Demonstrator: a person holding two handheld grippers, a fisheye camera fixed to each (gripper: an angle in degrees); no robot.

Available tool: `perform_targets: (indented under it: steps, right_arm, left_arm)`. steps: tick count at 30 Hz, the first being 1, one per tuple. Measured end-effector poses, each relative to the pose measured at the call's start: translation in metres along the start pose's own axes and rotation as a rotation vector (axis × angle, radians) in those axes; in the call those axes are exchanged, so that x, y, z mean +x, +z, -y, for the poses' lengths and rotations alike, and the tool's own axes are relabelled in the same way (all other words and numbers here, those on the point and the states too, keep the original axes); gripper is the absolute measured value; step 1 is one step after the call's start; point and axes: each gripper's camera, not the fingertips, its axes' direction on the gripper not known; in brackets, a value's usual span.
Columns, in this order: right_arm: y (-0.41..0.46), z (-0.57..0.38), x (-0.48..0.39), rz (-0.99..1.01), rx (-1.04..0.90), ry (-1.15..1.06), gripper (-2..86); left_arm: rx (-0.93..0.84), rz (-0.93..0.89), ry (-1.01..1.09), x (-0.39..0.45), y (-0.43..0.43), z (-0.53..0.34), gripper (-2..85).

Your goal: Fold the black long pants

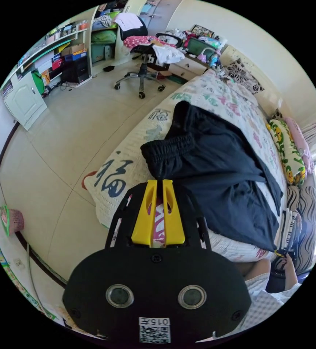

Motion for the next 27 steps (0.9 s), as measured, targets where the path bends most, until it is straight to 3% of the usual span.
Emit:
perform_targets:
  steps: [4,8,12,18,22,27]
  right_arm:
    - [-0.028,0.008,0.024,-0.173,0.102,0.015,4.8]
    - [-0.071,0.028,0.029,-0.156,0.279,-0.114,6.5]
    - [-0.078,0.066,0.007,-0.156,0.333,-0.262,7.0]
    - [-0.056,0.153,-0.003,-0.038,0.299,-0.273,7.8]
    - [-0.046,0.192,0.011,0.02,0.277,-0.211,5.6]
    - [-0.044,0.208,0.027,0.069,0.253,-0.279,0.7]
  left_arm:
    - [-0.005,0.05,-0.005,0.012,-0.01,0.004,8.0]
    - [0.016,0.17,-0.041,0.023,-0.021,0.01,7.5]
    - [0.061,0.199,0.009,0.07,-0.028,0.028,7.0]
    - [0.149,-0.159,0.365,0.266,0.007,0.078,7.3]
    - [0.029,-0.397,0.536,0.417,0.083,0.105,7.3]
    - [-0.173,-0.482,0.557,0.548,0.183,0.112,7.4]
